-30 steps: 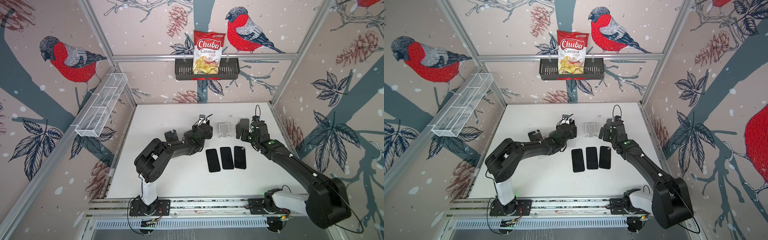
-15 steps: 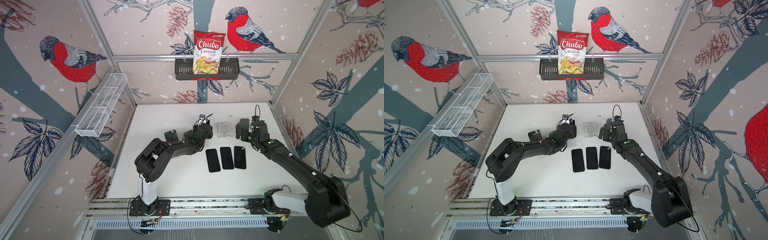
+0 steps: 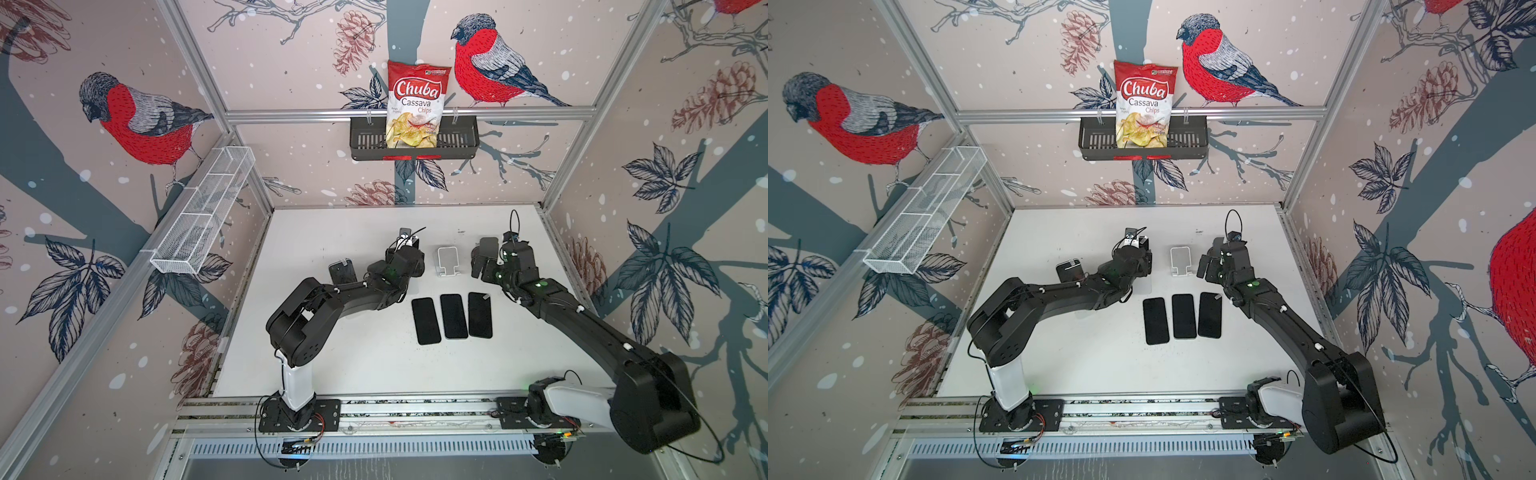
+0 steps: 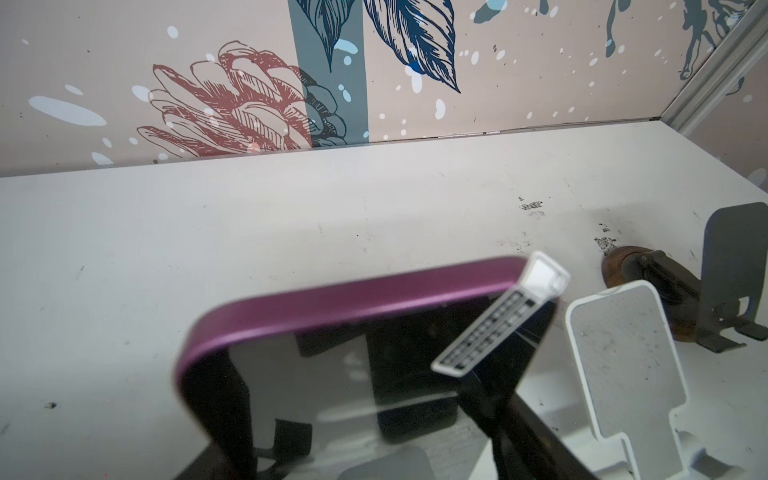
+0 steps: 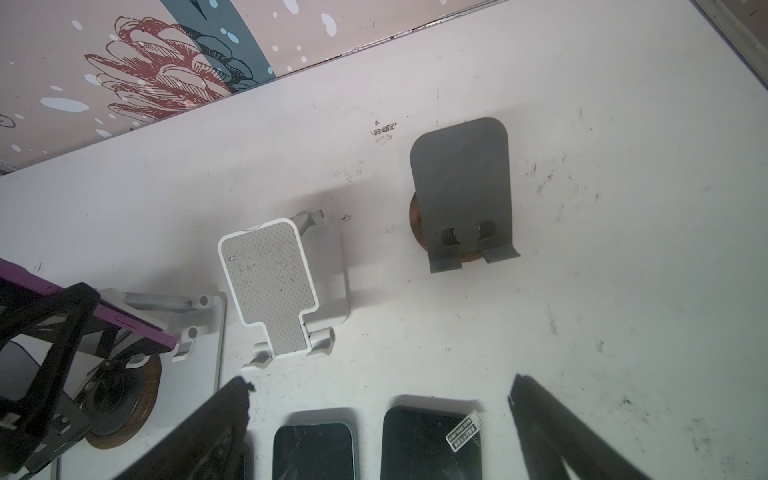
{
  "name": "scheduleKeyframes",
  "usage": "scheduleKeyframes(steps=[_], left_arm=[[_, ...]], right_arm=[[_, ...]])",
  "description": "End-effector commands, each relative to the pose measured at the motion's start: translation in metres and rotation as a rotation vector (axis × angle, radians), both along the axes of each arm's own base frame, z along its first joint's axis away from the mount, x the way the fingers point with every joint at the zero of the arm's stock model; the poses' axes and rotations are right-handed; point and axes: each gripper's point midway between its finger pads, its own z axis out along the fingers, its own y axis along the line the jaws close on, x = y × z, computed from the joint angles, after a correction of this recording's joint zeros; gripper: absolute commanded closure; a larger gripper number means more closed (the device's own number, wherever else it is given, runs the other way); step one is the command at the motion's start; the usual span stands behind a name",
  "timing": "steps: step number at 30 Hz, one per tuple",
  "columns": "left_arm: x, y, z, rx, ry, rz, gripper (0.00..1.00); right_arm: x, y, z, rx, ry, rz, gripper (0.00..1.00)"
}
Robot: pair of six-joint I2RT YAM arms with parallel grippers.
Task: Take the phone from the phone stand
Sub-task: 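Carry the pink-edged phone with the left gripper nearer the robot beside the black phones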
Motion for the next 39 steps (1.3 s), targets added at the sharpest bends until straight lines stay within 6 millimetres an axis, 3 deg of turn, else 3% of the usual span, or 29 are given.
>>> scheduleKeyframes(steps=[1,12,26,39], left_arm=[[0.003,-0.003,0.022,-0.033,-0.061,-0.014,0.37],[-0.01,-0.009,0.044,-0.069,-0.072,-0.064,0.37],[-0.062,-0.017,0.057,-0.035,-0.037,-0.133,0.37],[-0.109,0.014,0.03,-0.114,0.085,-0.129,0.38]], right_arm=[[0.004,0.001,0.005,0.008,-0.021,-0.002,0.01],[0.003,0.001,0.004,0.006,-0.018,-0.003,0.01],[0.002,0.004,0.005,0.024,-0.018,0.011,0.01],[-0.005,0.01,0.011,0.064,-0.018,0.037,0.01]])
